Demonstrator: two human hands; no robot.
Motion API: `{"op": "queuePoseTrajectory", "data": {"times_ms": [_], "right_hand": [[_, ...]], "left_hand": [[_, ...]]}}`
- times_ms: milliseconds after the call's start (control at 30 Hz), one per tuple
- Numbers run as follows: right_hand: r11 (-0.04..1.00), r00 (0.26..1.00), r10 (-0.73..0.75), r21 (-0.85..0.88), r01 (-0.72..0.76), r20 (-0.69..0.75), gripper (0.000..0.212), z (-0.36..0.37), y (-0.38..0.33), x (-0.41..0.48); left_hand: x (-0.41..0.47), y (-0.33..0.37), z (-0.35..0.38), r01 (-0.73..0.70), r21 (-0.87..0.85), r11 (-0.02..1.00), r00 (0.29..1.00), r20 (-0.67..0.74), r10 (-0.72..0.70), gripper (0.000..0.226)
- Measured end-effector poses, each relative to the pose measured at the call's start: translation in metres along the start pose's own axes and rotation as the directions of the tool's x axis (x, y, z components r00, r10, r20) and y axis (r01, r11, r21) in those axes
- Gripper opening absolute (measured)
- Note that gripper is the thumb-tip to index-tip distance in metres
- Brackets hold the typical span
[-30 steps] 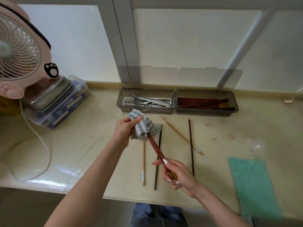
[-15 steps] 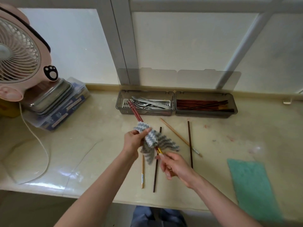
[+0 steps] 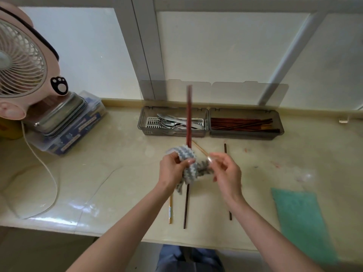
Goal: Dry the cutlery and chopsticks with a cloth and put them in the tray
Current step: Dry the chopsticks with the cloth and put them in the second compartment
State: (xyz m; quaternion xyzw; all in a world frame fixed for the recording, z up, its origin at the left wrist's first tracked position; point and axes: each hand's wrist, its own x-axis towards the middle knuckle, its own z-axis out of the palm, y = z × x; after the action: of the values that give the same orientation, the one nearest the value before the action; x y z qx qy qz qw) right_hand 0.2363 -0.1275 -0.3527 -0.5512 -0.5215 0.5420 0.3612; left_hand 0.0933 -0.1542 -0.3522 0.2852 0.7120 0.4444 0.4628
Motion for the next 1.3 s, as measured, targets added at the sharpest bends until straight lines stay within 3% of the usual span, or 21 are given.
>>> {"op": "queuePoseTrajectory", "data": {"times_ms": [67, 167, 333, 433, 533, 600, 667, 700, 767, 867, 933, 967, 1100, 1200, 1300], "right_hand": [[0.998, 0.999, -0.028, 0.054, 0.026, 0.035, 0.019, 0.001, -0.010, 0.010], [0.990, 0.986, 0.091, 0.093, -0.104, 0.141, 0.014, 0.005, -0.016, 0.021], [0.971, 0.977, 0.157, 0.159, -0.179, 0.143, 0.015, -0.004, -0.010, 0.036], [0.958, 0.982, 0.183, 0.216, -0.190, 0.054, 0.015, -0.009, -0.022, 0.051], [0.917, 0.970, 0.226, 0.355, -0.180, -0.093, 0.013, -0.029, -0.033, 0.086], [0.975, 0.963, 0.117, 0.214, -0.064, -0.245, 0.011, -0.049, -0.034, 0.115], [0.975, 0.953, -0.114, -0.218, 0.052, -0.280, 0.010, -0.068, -0.031, 0.138], [0.878, 0.945, -0.229, -0.468, 0.098, -0.233, 0.012, -0.077, -0.028, 0.149], [0.531, 0.927, -0.373, -0.828, 0.177, -0.041, 0.018, -0.095, -0.023, 0.170], [0.068, 0.916, -0.333, -0.963, 0.261, 0.225, 0.026, -0.114, -0.016, 0.201], [-0.108, 0.921, -0.284, -0.964, 0.244, 0.265, 0.025, -0.116, -0.009, 0.215], [-0.135, 0.932, -0.260, -0.965, 0.224, 0.253, 0.024, -0.116, -0.005, 0.220], [0.041, 0.958, -0.172, -0.970, 0.241, 0.230, 0.037, -0.110, 0.015, 0.231], [0.148, 0.953, -0.226, -0.960, 0.239, 0.203, 0.033, -0.103, 0.035, 0.227], [0.364, 0.970, -0.197, -0.908, 0.210, 0.145, 0.028, -0.096, 0.047, 0.221]], "left_hand": [[-0.004, -0.001, 0.007, -0.033, 0.138, 0.990, 0.996, 0.081, 0.022, 0.020], [-0.009, -0.003, 0.018, -0.038, 0.228, 0.973, 0.990, 0.144, 0.005, 0.032], [-0.010, -0.005, 0.020, -0.016, 0.216, 0.976, 0.975, 0.221, -0.033, 0.037], [-0.007, 0.003, 0.020, -0.004, 0.176, 0.984, 0.981, 0.192, -0.030, 0.059], [-0.003, 0.010, 0.019, 0.043, 0.060, 0.997, 0.982, 0.179, -0.053, 0.028], [-0.005, 0.011, 0.013, 0.090, -0.039, 0.995, 0.979, 0.186, -0.082, 0.016], [-0.007, 0.008, 0.006, 0.122, -0.144, 0.982, 0.978, 0.188, -0.094, 0.010], [-0.009, 0.007, 0.002, 0.131, -0.187, 0.973, 0.979, 0.178, -0.098, 0.010], [-0.010, 0.007, -0.001, 0.131, -0.235, 0.963, 0.983, 0.156, -0.095, 0.013], [-0.012, 0.007, -0.002, 0.116, -0.268, 0.956, 0.989, 0.115, -0.088, 0.016], [-0.014, 0.007, -0.003, 0.113, -0.276, 0.955, 0.992, 0.088, -0.092, 0.016], [-0.014, 0.007, -0.003, 0.113, -0.280, 0.953, 0.993, 0.073, -0.096, 0.015], [-0.013, 0.007, -0.007, 0.115, -0.298, 0.948, 0.993, 0.033, -0.111, 0.012], [-0.012, 0.005, -0.008, 0.118, -0.302, 0.946, 0.993, 0.017, -0.118, 0.013], [-0.011, 0.004, -0.006, 0.129, -0.304, 0.944, 0.991, 0.009, -0.133, 0.015]]}}
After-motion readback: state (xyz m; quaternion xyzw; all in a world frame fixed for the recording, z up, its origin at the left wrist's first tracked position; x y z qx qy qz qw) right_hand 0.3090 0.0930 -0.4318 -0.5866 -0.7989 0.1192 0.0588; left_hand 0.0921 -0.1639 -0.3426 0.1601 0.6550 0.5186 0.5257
